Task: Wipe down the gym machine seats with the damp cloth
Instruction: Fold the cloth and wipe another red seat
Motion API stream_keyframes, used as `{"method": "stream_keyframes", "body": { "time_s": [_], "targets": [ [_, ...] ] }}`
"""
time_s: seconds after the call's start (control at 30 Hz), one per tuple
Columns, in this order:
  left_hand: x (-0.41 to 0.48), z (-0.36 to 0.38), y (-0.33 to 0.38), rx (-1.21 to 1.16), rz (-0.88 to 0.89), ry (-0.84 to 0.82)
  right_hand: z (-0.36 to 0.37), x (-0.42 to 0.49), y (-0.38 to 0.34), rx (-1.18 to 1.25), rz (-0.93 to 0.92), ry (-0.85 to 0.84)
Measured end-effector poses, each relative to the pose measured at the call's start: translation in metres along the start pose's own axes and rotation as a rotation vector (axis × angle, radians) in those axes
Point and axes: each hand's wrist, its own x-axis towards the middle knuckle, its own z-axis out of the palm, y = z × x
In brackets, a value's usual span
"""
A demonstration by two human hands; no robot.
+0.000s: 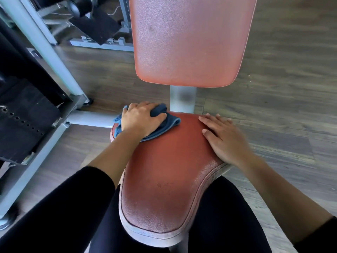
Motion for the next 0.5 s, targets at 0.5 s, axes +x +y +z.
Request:
{"method": "stream_keyframes", "body": {
  "time_s": [0.5],
  "targets": [
    [0.026, -0.008, 0.003, -0.120, 0.036, -0.131, 0.005, 0.003, 0.004, -0.069, 0.011, -0.010]
  ]
}}
